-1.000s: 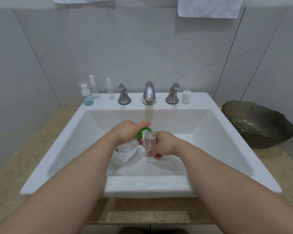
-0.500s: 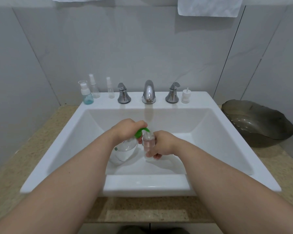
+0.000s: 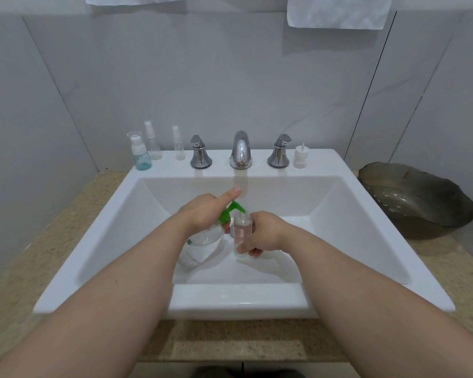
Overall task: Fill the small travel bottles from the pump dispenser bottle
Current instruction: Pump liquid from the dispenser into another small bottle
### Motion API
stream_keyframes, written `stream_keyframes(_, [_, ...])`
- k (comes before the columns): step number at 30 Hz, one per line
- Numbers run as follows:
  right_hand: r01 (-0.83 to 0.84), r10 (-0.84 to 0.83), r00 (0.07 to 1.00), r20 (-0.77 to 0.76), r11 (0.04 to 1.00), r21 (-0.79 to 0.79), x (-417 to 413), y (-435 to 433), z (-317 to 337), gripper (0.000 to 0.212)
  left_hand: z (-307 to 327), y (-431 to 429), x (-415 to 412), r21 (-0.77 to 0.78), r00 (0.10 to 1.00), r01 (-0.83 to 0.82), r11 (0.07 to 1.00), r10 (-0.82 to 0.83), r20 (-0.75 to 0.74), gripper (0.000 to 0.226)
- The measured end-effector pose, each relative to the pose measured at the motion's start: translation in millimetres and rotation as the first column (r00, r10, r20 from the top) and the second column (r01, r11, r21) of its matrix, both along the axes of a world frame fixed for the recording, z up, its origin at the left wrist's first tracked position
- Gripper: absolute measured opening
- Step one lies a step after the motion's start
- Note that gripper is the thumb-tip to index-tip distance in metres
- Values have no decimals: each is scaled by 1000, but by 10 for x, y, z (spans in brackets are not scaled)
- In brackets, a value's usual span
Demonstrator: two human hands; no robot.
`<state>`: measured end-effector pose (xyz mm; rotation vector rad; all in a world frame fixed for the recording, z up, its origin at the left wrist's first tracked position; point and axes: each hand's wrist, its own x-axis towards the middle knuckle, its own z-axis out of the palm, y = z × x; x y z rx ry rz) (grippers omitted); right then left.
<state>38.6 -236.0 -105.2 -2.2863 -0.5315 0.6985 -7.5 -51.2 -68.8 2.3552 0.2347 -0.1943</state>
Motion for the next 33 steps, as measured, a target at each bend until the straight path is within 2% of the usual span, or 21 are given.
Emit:
stream_keyframes(5, [5,-5,1000,-7,1000,1,24,15,-24,48,-13,-2,3,-11,1000,-26,1000,26,-13,82])
stream_keyframes(20, [-29,29,1000,4,999,-20,-72,-1,71,39,21,-30,11,-6,1000,17,1000,-17,9,61])
stream_keyframes(25, [-25,25,1000,1,999,-24,-77,4,85,35,7,-12,8,-22,1000,11,1000,-10,6,68])
stream_keyframes(30, [2,-2,1000,-1,1000,-15,-66,-14,88,38,-25,16,16,7,1000,-18,1000,17,9,98])
stream_keyframes(33, [3,-3,1000,-5,1000,-3,-67,-7,89,40,-28,13,22,-19,1000,-24,1000,24,1,97])
